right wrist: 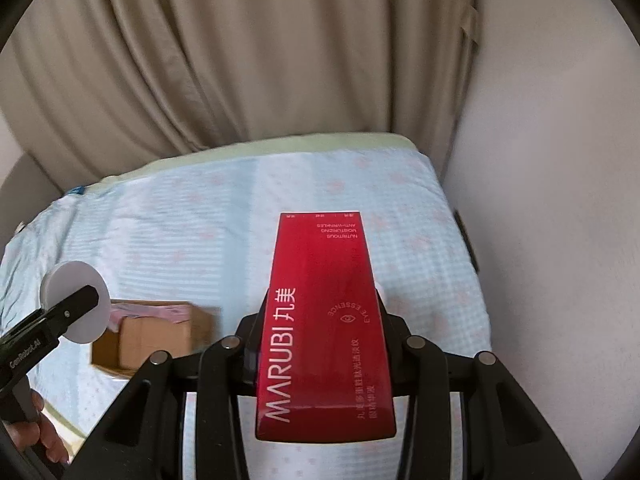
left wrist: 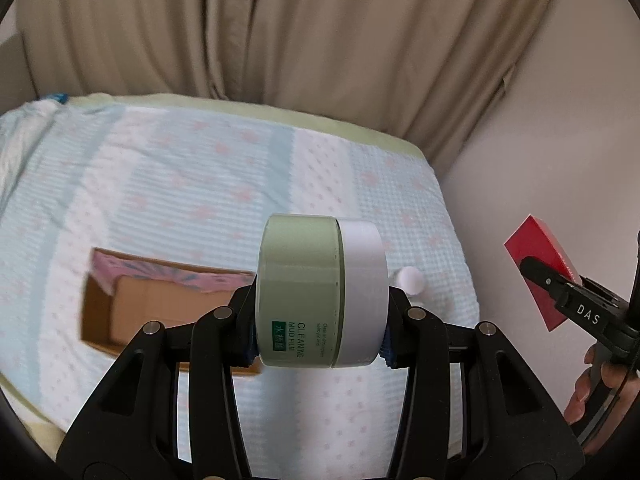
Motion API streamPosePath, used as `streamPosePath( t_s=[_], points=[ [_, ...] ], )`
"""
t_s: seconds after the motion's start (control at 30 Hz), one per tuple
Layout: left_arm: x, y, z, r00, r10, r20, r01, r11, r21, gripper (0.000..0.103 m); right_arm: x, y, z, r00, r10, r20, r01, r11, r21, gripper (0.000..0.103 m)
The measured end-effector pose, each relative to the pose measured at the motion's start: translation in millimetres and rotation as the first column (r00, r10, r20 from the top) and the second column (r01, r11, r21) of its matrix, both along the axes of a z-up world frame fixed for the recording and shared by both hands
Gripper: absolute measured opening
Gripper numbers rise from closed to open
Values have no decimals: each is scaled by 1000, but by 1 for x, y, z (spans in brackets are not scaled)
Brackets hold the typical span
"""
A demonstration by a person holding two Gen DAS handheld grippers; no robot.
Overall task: Organize rigid objects
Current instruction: 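Carry the cream jar and red box over the cardboard box with both tools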
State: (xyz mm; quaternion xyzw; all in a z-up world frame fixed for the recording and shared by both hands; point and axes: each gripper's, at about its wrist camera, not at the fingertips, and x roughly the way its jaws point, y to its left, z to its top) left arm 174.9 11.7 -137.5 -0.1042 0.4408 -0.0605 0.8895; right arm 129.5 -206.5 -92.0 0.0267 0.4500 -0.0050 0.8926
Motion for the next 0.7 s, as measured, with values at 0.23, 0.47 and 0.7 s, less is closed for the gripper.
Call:
streamPosePath(
  t_s=[0.23, 0.47, 0.7],
  points=[
    [-14, 86, 16, 999, -38, -1, 38, 998, 48, 40, -18, 83, 16, 999, 25, 22, -26, 999, 27, 38],
    [-3, 164, -3, 993, -104, -58, 108, 991, 81, 40, -18, 161, -6, 1000, -26, -10, 26, 998, 56, 38],
    [26, 225, -53, 975, -137, -173, 156, 983, 101, 40, -6, 227, -50, 996, -52, -79, 61, 990, 126, 38]
  ],
)
